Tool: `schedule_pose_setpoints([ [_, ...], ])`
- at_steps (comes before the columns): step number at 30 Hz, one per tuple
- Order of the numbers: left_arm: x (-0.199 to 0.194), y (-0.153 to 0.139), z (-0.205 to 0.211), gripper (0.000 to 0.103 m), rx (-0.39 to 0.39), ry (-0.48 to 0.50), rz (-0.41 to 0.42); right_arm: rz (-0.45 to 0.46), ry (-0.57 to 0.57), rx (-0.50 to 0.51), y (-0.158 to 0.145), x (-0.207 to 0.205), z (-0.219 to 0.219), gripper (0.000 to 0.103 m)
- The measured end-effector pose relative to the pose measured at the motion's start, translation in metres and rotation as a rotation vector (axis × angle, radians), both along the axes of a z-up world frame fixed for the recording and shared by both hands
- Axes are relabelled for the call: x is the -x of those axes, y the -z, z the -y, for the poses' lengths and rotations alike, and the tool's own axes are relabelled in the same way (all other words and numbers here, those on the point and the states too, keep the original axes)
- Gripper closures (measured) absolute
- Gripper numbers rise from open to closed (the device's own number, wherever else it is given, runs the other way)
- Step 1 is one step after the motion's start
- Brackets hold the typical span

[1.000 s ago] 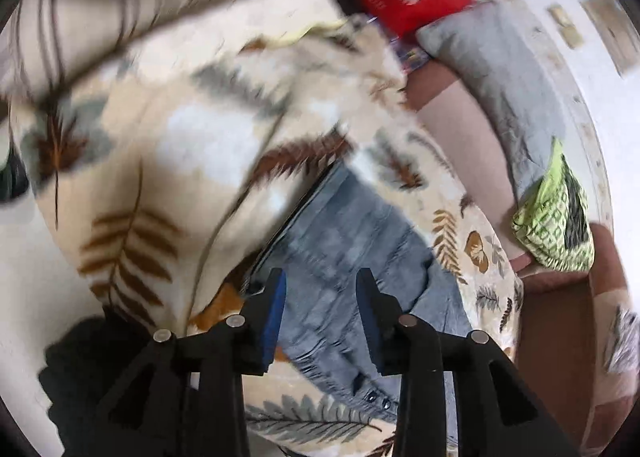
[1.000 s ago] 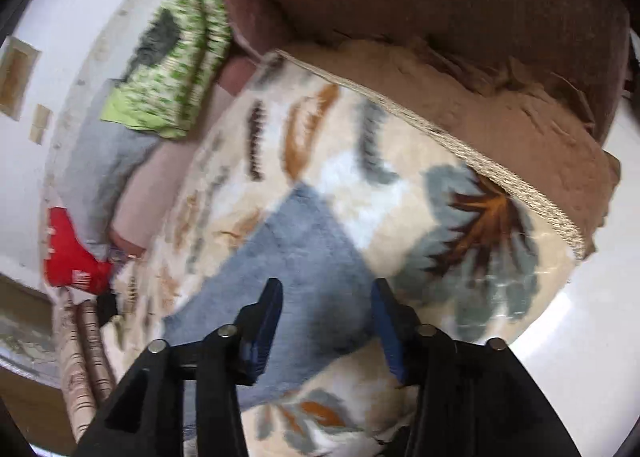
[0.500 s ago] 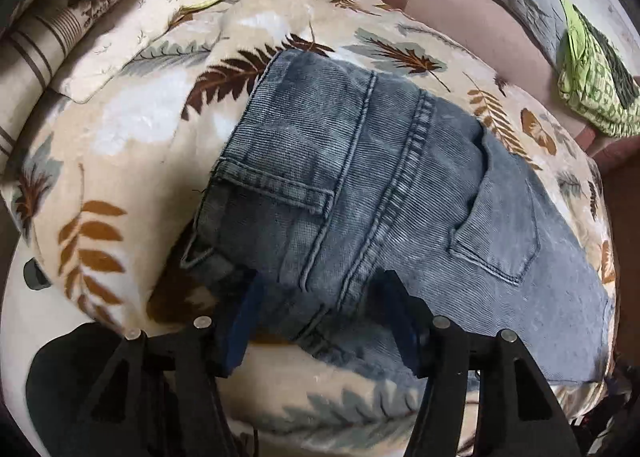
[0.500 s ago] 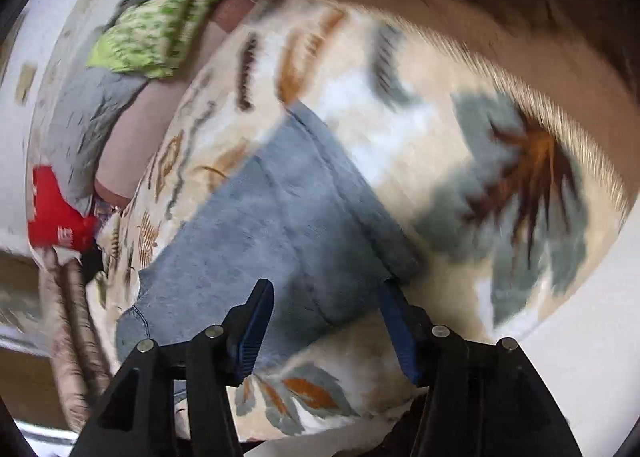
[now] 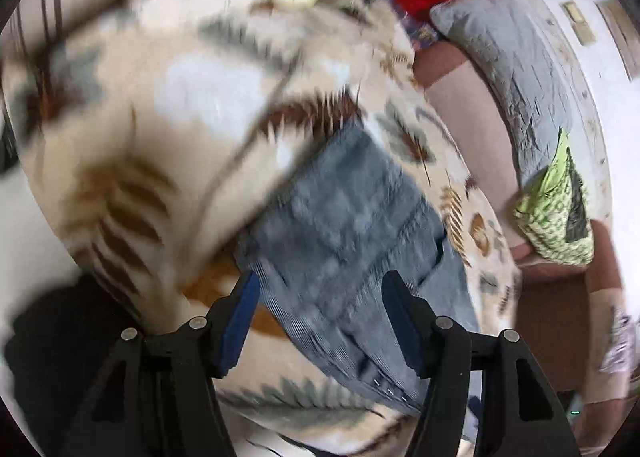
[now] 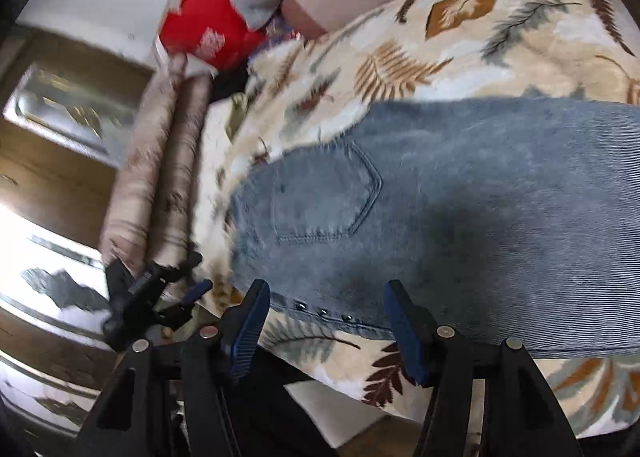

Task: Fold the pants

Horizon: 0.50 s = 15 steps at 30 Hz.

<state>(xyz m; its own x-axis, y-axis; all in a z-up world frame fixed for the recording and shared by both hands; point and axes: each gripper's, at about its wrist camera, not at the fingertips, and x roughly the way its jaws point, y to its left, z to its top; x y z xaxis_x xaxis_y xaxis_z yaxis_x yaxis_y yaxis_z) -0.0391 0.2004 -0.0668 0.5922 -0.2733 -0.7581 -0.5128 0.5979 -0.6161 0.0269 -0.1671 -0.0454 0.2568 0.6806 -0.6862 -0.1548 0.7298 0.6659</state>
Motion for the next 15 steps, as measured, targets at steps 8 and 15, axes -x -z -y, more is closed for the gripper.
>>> schedule_pose_setpoints([
  [8, -0.010, 0.022, 0.025, 0.040, 0.146, -0.034, 0.013, -0.006, 0.186, 0.079, 0.026, -0.006, 0.067, 0.040],
  [15, -0.025, 0.041, 0.025, 0.048, 0.139, -0.127, -0.011, -0.102, 0.291, 0.007, 0.069, -0.010, 0.113, 0.040],
])
